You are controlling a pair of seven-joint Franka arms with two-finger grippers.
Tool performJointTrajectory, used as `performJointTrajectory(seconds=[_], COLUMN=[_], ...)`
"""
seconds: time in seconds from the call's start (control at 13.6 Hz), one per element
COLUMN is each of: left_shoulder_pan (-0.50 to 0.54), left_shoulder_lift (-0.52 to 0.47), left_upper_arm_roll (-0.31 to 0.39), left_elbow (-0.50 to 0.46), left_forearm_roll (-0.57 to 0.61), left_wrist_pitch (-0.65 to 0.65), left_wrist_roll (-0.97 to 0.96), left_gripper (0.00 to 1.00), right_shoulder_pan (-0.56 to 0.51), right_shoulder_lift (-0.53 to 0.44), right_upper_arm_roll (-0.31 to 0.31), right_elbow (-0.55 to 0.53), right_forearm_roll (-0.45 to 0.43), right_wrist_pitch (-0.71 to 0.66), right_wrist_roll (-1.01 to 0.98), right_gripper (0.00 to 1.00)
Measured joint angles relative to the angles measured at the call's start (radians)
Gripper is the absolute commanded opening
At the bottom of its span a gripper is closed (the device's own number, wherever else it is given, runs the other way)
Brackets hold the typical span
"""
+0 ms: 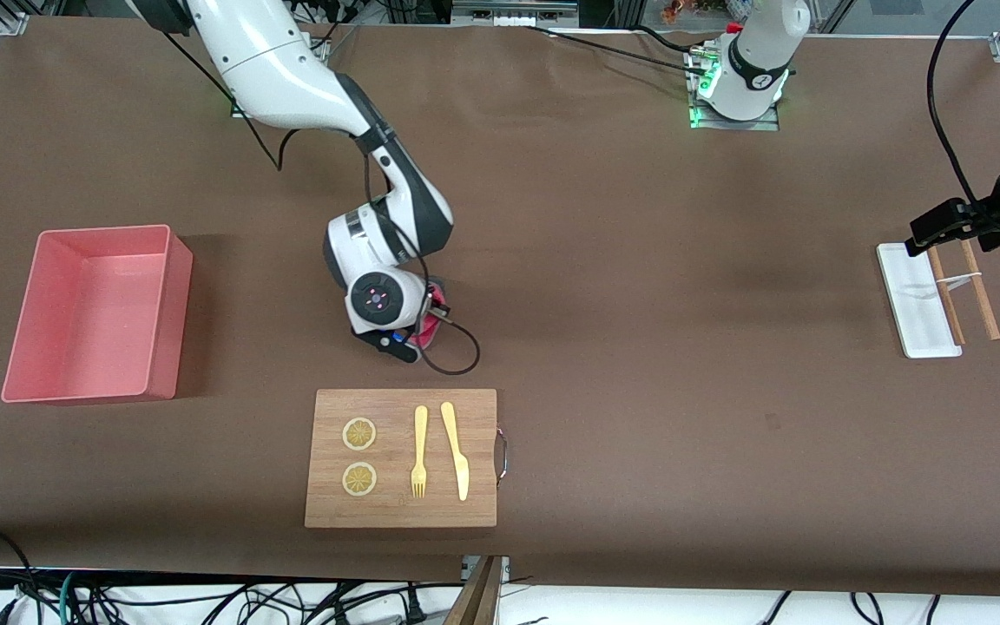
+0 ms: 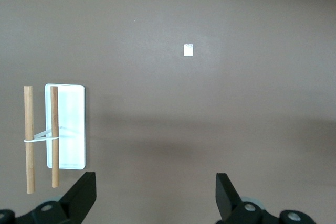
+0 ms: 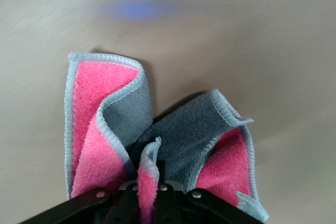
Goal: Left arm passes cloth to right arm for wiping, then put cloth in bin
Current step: 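Wipe the table beside the wooden board with the cloth in the right gripper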
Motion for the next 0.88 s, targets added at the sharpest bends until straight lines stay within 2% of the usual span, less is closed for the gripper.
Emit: performJointTrajectory(seconds=[0.22, 0.44, 0.66, 0.88], left_shoulder_pan=[-0.001, -0.001, -0.001, -0.002], left_shoulder_lift=[-0.008, -0.022, -0.025, -0.022], left_upper_arm_roll=[0.004, 0.011, 0.013, 0.013], left_elbow=[0.007, 0.021, 0.031, 0.031], left_forearm_roll=[0.0, 0.0, 0.0, 0.0], left_wrist_pitch=[0.001, 0.006, 0.007, 0.008], left_wrist_roll=[0.0, 0.0, 0.0, 0.0], left_gripper=[1.0, 1.0, 1.0, 1.0], right_shoulder_pan=[0.067, 0.089, 0.074, 0.009], right_shoulder_lift=[0.0, 0.0, 0.0, 0.0], right_upper_arm_roll=[0.002, 0.002, -0.014, -0.034], right_elbow=[0.0, 0.001, -0.001, -0.001], right_forearm_roll=[0.023, 0.051, 0.05, 0.046], right_wrist_pitch=[0.059, 0.079, 0.066, -0.002], right_wrist_roll=[0.084, 0.106, 0.054, -0.086], right_gripper=[0.0, 0.0, 0.0, 0.0])
